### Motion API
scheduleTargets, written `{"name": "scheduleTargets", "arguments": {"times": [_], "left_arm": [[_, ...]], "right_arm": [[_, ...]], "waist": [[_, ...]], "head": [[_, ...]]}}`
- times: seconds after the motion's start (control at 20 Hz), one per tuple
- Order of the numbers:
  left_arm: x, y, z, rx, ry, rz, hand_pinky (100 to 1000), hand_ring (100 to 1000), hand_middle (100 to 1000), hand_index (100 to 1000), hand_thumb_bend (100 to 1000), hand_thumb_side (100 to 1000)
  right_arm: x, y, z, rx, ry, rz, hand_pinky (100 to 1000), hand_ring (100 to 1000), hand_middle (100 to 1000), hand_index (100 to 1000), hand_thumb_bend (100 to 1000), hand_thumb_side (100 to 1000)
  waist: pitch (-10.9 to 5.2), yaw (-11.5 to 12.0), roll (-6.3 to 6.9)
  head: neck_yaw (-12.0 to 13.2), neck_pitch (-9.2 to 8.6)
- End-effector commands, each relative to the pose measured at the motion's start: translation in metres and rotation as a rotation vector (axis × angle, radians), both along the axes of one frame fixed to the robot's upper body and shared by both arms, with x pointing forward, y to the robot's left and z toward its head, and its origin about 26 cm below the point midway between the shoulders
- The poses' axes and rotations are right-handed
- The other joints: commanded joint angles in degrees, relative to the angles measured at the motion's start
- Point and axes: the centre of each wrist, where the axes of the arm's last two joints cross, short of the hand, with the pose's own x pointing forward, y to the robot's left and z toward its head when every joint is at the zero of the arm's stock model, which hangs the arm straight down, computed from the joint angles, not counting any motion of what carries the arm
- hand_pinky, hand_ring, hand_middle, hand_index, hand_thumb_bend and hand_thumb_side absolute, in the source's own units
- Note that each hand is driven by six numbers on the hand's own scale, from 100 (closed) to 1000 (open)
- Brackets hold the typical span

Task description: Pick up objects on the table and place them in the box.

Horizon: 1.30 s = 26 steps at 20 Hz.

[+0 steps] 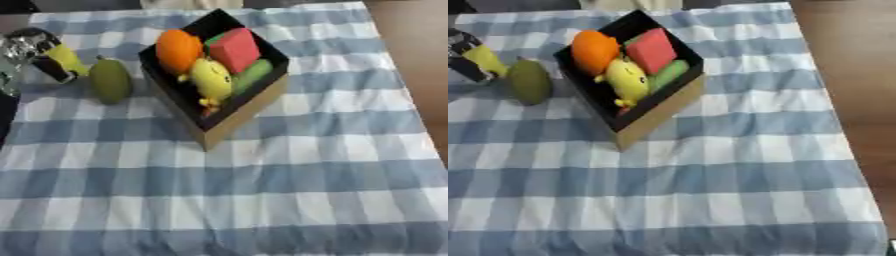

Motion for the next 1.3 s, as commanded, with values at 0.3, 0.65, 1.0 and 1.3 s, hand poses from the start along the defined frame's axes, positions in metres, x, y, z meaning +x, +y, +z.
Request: {"name": "scheduleTargets", "arguments": {"times": [0.3,0.65,1.0,1.3], "left_arm": [[-0.001,0.006,0.027,-0.005,-0.094,0.047,844,744,451,779,104,100],[-0.004,-0.005,0.068,0.040,-0.224,0.014,815,709,406,753,100,100],[-0.011,-0.044,0.106,0.122,-0.357,-0.169,806,700,399,743,100,100],[-0.025,-0.096,0.128,0.207,-0.441,-0.429,805,699,402,743,100,100]], "right_arm": [[-0.002,0.000,0.006,-0.084,-0.083,0.009,1000,1000,295,1000,100,471],[-0.003,-0.002,0.006,-0.082,-0.083,0.009,1000,1000,298,998,100,472],[-0.004,-0.003,0.006,-0.077,-0.090,0.007,1000,1000,302,997,100,472],[-0.004,-0.003,0.007,-0.074,-0.096,0.012,1000,1000,305,996,100,474]], "waist": [[-0.46,0.22,-0.19],[-0.95,0.47,-0.09],[-1.13,0.46,-0.29],[-1.27,0.39,-0.33]], "head": [[-0.17,-0.03],[-0.57,0.40],[-1.68,0.55],[-1.29,0.55]]}}
